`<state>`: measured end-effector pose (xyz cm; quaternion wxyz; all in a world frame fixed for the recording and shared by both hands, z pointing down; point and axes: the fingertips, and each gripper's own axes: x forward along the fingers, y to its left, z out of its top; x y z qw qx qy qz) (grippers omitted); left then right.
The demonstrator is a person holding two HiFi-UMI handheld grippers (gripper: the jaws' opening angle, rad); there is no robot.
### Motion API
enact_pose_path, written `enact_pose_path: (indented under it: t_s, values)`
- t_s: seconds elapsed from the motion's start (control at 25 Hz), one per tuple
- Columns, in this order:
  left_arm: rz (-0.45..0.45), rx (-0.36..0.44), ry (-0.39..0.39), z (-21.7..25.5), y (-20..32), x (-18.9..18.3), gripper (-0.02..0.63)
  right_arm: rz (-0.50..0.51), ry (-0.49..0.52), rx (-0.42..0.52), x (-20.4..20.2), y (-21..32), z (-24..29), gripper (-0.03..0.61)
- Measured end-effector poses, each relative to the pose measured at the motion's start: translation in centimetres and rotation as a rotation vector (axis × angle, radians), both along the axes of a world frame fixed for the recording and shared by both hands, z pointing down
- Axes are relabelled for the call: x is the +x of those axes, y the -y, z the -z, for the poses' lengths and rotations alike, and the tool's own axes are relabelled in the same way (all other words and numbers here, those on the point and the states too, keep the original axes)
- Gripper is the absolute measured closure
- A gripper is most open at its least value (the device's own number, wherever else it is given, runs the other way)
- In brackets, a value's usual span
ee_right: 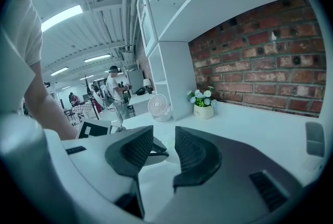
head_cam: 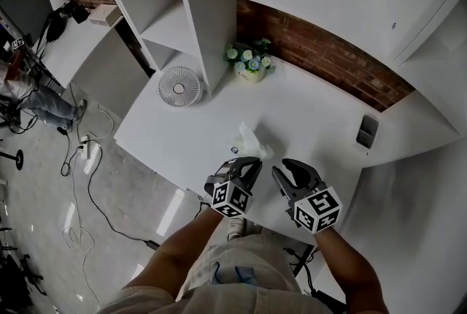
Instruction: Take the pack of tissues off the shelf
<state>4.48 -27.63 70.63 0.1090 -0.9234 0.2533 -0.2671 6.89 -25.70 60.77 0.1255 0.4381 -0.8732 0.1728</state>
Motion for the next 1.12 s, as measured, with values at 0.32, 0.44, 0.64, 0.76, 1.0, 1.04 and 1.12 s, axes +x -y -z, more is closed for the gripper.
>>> enact_pose_path:
  t_s: [0.32, 0.44, 0.64, 0.76, 1.0, 1.04, 1.12]
  values:
    - [-0.004, -0.051, -0.026, -1.1, -0.8, 0.0, 0.589, 0.02, 0.0, -0.017, -0.7, -0.2, -0.7, 0.44]
    - [-0.023, -0.078, -0.038, -1.4, -1.2, 0.3, 0.549, 0.021, -0.001, -0.023, -0.8, -0.3, -1.0, 0.44]
    - [-0.003, -0.108, -0.085, -1.1, -1.5, -0.1, 0.511, 0.023, -0.004, -0.029, -0.8, -0.7, -1.3, 0.44]
    - [0.016, -0.129, -0.126, -0.6, -1.4, -0.4, 0.509, 0.02, -0.007, -0.03, -0.7, -0.9, -1.4, 0.44]
    - [0.068, -0.164, -0.19, 0.2, -1.2, -1.4, 0.509, 0.014, -0.013, -0.028, -0.5, -1.2, -1.5, 0.44]
    - [0.075, -0.169, -0.201, 0.4, -1.2, -1.5, 0.509, 0.013, -0.013, -0.027, -0.6, -1.3, -1.4, 0.44]
    - [0.086, -0.176, -0.22, 0.9, -1.3, -1.7, 0.509, 0.01, -0.013, -0.026, -0.6, -1.5, -1.3, 0.44]
